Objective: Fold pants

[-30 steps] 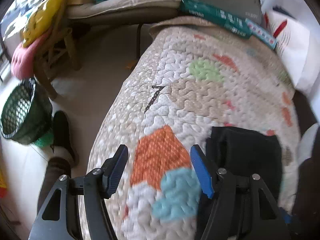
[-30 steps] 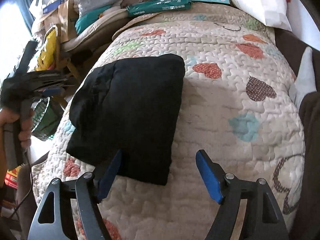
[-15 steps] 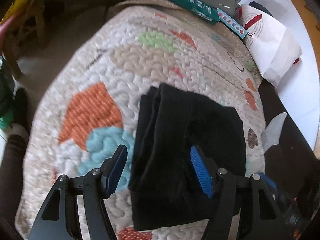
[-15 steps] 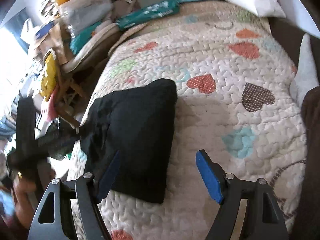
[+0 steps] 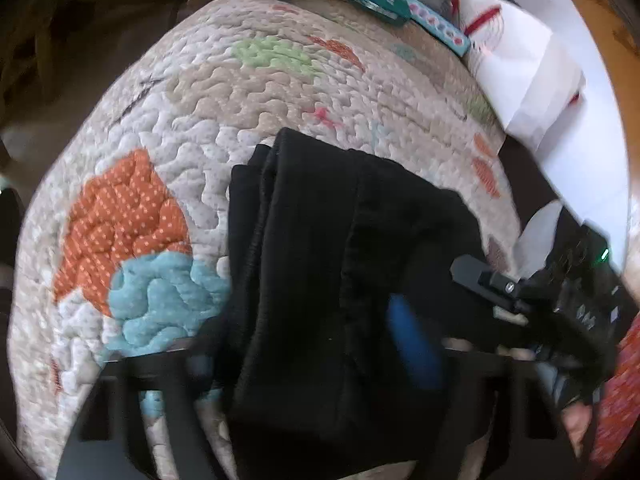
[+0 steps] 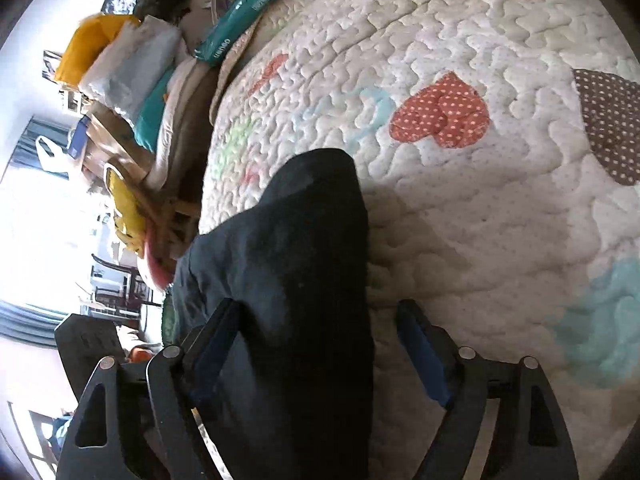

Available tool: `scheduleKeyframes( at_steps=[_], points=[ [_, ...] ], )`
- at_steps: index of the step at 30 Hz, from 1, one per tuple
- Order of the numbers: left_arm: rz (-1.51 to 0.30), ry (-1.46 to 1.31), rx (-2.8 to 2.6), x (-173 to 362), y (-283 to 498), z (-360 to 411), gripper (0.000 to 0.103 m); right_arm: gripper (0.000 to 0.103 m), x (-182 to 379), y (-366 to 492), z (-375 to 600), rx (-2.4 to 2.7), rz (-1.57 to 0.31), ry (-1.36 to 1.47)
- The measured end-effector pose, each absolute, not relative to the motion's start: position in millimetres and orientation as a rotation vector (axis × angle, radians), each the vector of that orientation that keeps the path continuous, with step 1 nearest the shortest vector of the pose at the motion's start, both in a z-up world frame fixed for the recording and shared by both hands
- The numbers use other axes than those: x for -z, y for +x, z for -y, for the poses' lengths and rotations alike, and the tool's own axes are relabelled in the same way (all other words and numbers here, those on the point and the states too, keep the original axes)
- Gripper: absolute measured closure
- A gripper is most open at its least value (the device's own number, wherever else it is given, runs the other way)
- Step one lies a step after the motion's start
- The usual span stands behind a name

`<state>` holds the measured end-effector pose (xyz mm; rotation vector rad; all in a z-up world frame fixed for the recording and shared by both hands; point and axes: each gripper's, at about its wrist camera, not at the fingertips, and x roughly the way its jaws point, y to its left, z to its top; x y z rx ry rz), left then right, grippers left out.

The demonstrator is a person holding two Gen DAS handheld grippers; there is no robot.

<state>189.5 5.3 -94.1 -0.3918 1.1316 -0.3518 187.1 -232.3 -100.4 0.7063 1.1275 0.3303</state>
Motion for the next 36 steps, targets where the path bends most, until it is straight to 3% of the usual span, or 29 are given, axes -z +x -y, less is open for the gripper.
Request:
scheduleKeyframes(
  at_steps=[1,2,3,4,7,18,21,25,29,36],
  points=[
    [-1.130,-0.390,0.359,92.5,189.4,-6.1,0.057,0.036,98.9,188.0,228.8,-0.346,-1.138,0.698],
    [-1.134,-0.394,0.368,91.7,189.1,-6.3,0.061,0.057,96.9,188.8,224.1,-0.387,-1.154,0.703],
    [-1.132,-0.397,0.371,88.6,189.0,-6.3,0.063,0.059,90.9,188.3,221.2,-0.392,-1.155,0.688],
    [-1.130,-0.391,0.369,86.1,189.4,-4.9,0.065,0.068,84.3,188.4,218.6,-0.396,-1.149,0.667],
    [-1.116,-0.368,0.373,77.3,197.3,3.6,0.066,0.072,62.7,193.3,212.3,-0.397,-1.119,0.611],
    [-1.082,-0.311,0.390,56.1,293.8,62.5,0.066,0.072,26.3,262.9,247.1,-0.294,-1.023,0.517],
    [-1.112,-0.310,0.380,69.0,317.0,72.6,0.059,0.071,33.6,283.8,263.1,-0.272,-1.030,0.522],
    [-1.152,-0.363,0.363,90.3,325.4,65.6,0.045,0.054,56.4,300.2,282.0,-0.156,-1.097,0.465],
    [-1.156,-0.440,0.391,97.4,320.7,51.7,0.045,0.041,63.8,285.2,302.5,-0.136,-1.077,0.487],
    [-1.174,-0.497,0.368,93.2,308.8,35.4,0.045,0.037,53.5,260.8,307.2,-0.073,-1.056,0.425]
  ],
)
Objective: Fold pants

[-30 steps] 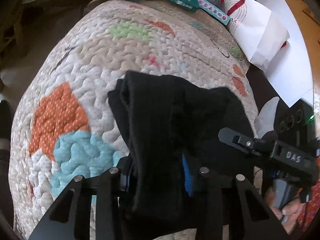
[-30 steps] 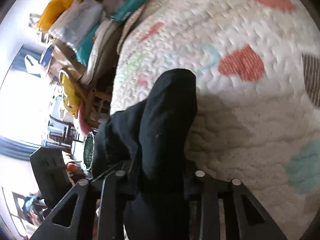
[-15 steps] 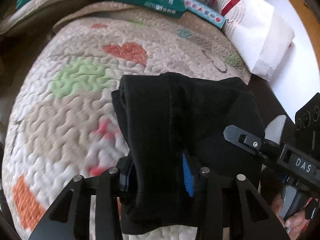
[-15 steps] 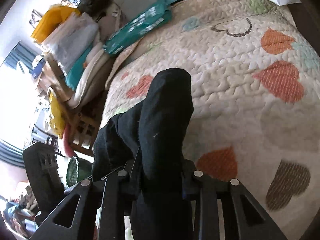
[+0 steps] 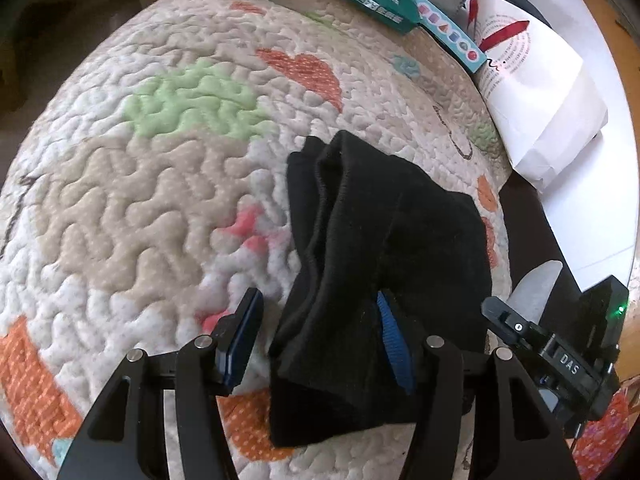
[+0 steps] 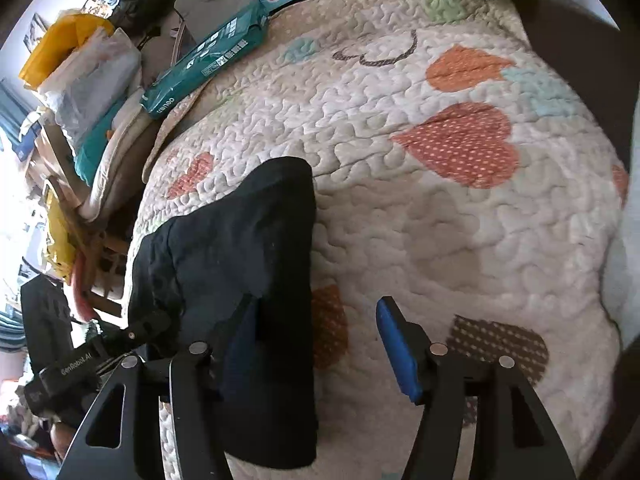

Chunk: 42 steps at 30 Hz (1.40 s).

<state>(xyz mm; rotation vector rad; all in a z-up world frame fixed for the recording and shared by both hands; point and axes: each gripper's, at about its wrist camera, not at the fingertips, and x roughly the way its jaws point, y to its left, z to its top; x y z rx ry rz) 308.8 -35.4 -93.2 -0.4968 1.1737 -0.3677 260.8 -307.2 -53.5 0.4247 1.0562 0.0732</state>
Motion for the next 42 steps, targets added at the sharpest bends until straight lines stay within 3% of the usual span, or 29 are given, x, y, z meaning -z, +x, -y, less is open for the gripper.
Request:
scheduleKeyframes(
  at_steps=[9,22,27,33,37,42],
  points=[
    [-1.193,-0.509,0.276,83.3,262.5,4.5,0.028,0.037,33.4,201.8,304.1,-0.015,-1.063,0.379],
    [-1.061,-0.341,0.213,19.2,290.8,17.5,0.028,0.036,0.6,190.0,275.6,-0.055,-0.979,0.286],
    [-1.093,-0.172,0.132,41.5,330.5,46.5,0.028,0.036,23.6,198.5,263.9,-0.048,-1.016,0.174],
    [-1.187,-0.288,0.096,85.1,359.0,40.6,0.026,0.035,47.5,205.3,262.0,-0.079,-1.064,0.209],
    [-1.175,-0.318,0.110,77.8,350.8,31.5,0.026,0.035,43.9,203.7,261.4,-0.081,-1.048,0.217],
    [-1.068,-0.242,0.108,32.2,291.6,13.4,0.026,0.035,24.5,181.3,262.3,-0.054,-0.991,0.204]
  ],
)
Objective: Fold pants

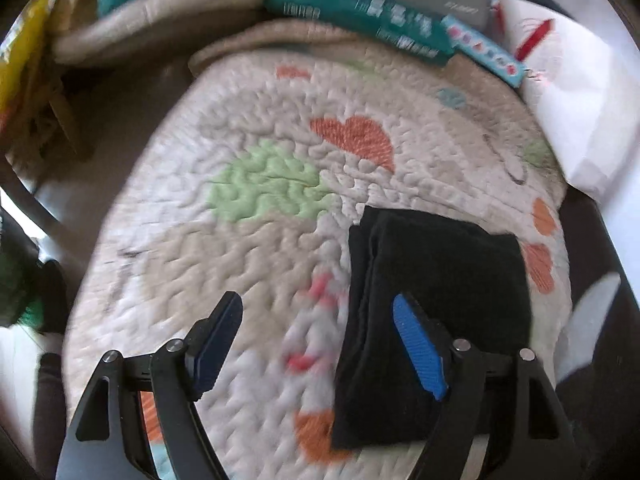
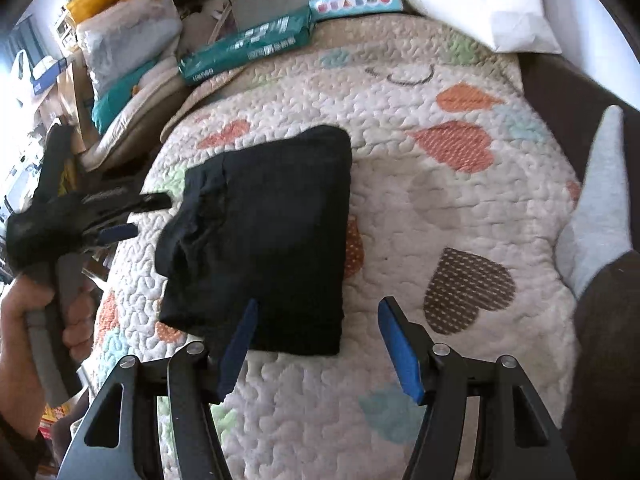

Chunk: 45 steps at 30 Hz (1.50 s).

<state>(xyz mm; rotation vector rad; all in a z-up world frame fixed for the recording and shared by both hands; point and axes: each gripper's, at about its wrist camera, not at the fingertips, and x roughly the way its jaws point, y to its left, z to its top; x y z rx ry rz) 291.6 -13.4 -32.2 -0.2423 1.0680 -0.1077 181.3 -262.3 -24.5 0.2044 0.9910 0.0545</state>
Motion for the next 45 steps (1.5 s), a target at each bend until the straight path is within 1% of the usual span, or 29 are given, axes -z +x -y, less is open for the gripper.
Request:
scheduleKeyframes(
  at_steps=[6,8,12,16,20,22,27,32,39,45],
  points=[
    [-0.894,-0.171,0.036,-17.5,183.8,-5.3,0.024,0.034,-5.7,131.7,251.1,-0.024,-0.901,0.198],
    [-0.833,-0.144,-0.012,-25.9,150.6,-6.5,0.022,0.031,-9.6,109.0,245.7,-0.006,-0.868,0.188],
    [-0.730,-0.060,-0.100,-34.6,97.5,4.3,0.021,0.030,-1.7,64.3,233.2,0.078,-0.828,0.118],
    [-0.660,0.011,-0.128,-38.9,46.6,16.7,0.014,0.030,7.6,32.6,226.3,0.097,-0.845,0.129],
    [-0.588,0.042,-0.087,-52.5,-0.4,23.2,0.013,0.030,0.3,1.1,214.2,0.092,-0.816,0.087],
    [-0.536,0.051,-0.071,-64.1,-18.8,26.7,0.001,0.029,-4.8,-10.4,212.0,0.093,-0.796,0.080],
    [-0.431,0.052,-0.078,-88.4,-42.4,32.4,0.000,0.028,-13.1,-36.5,206.5,0.120,-0.752,0.055],
    [-0.489,-0.001,0.026,-87.3,-40.0,35.2,0.000,0.026,-17.5,-43.4,198.5,0.112,-0.743,0.026],
    [-0.669,-0.025,0.094,-50.3,-22.6,44.9,0.000,0.024,-9.5,-39.2,201.4,0.124,-0.770,0.027],
    [-0.747,0.002,0.114,-27.9,-16.4,53.8,0.000,0.023,-1.8,-35.1,206.1,0.142,-0.780,0.030]
  ],
)
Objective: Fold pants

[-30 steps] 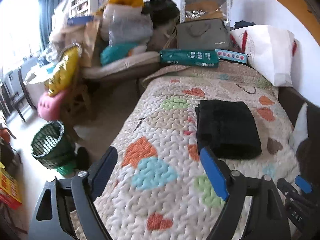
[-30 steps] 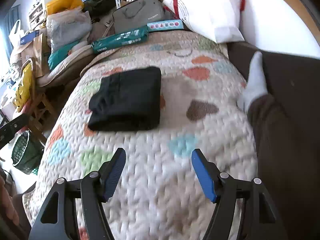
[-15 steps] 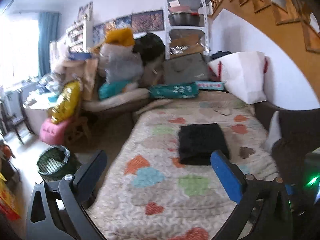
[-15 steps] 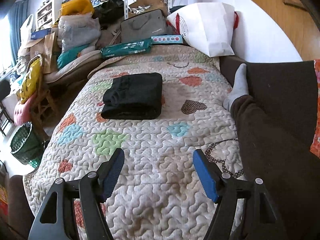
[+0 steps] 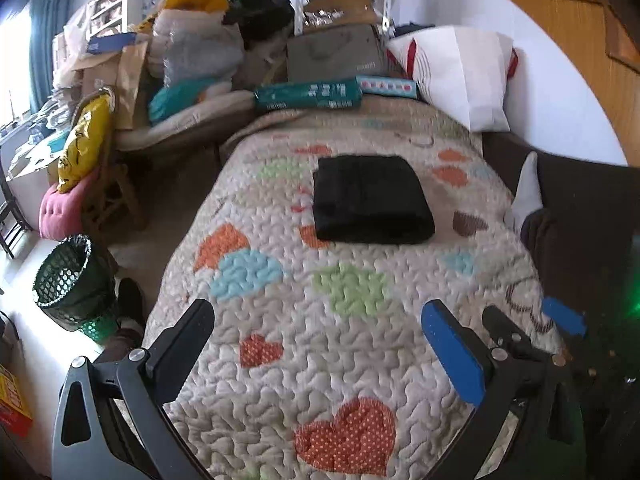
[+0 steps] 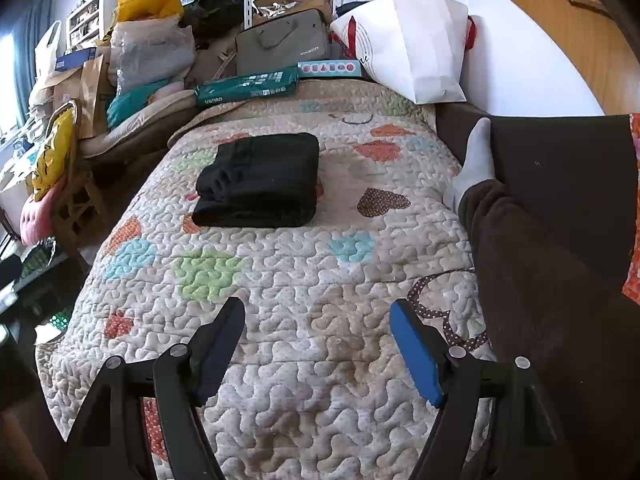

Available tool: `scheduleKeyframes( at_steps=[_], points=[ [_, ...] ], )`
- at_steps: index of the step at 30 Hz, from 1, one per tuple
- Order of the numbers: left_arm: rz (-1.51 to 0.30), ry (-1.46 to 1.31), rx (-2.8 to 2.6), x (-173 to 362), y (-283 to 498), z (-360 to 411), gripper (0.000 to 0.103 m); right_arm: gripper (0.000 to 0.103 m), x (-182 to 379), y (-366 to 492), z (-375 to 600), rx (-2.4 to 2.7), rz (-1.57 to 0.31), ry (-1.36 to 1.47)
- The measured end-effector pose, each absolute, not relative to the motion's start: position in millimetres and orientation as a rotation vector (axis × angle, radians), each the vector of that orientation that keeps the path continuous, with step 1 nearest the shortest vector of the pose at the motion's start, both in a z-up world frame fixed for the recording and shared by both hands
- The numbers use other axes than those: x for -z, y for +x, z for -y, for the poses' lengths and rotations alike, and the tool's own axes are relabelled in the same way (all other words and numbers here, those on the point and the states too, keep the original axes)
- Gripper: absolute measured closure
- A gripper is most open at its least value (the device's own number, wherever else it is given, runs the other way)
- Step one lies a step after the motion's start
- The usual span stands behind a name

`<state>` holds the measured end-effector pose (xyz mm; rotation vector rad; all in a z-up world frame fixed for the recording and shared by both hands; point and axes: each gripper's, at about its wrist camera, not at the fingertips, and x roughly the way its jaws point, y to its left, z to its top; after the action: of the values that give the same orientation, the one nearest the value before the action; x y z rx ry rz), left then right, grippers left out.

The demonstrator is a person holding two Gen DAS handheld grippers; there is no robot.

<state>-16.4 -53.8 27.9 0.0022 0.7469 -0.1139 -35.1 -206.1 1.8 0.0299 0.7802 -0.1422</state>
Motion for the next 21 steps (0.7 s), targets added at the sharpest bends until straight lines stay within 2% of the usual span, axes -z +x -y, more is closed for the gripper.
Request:
scheduleKeyframes(
  at_steps=[21],
  points=[
    [-0.790,0.011,0.146,-18.0,-14.2,59.0,0.000,0.021,7.1,-30.1,199.6,0.163,-0.791,-0.038]
  ],
)
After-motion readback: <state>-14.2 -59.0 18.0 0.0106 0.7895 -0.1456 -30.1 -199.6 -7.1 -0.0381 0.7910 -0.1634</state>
